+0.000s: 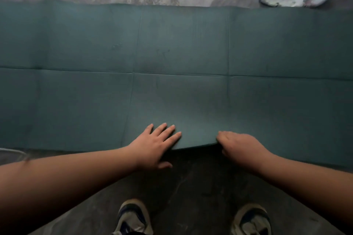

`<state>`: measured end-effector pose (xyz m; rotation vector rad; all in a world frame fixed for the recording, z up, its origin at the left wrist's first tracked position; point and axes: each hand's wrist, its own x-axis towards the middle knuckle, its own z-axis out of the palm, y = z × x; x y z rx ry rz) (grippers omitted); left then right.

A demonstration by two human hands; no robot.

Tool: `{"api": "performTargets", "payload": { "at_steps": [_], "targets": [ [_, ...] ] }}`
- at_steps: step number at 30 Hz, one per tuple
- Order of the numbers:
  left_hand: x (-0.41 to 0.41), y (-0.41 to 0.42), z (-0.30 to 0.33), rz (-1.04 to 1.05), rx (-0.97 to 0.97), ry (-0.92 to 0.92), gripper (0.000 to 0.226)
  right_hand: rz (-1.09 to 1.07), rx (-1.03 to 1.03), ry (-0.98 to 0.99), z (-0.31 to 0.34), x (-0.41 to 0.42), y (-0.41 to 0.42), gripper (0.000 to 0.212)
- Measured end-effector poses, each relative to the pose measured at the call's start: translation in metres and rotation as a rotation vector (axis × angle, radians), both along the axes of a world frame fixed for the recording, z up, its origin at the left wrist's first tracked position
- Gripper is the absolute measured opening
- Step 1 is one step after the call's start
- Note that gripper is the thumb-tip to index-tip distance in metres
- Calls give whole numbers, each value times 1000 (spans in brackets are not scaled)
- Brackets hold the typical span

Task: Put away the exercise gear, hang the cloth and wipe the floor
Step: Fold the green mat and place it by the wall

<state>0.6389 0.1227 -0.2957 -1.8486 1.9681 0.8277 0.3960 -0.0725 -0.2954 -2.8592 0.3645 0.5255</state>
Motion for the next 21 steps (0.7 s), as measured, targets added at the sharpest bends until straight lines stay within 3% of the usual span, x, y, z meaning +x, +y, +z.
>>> {"api": "performTargets", "payload": {
  "at_steps": [2,5,9,14,18,21],
  "targets": [
    [3,5,5,-31,-49,-20,80,-41,-17,-49,14,3,-4,31],
    [19,-4,19,93,-155,-26,65,-45,-81,-140,34,9,-13,22],
    [49,-18,51,256,-290,-49,36,-65,-179,-262,63,19,-31,37],
    [68,-27,93,238,-488,-90,32,-106,-256,-381,102,34,-42,39],
    [76,-31,133,166,-445,-111,35,-118,-285,-447,137,34,-42,32],
    [77,-32,166,157,-368,-123,38,-144,-262,-433,159,28,-34,40]
  ]
}}
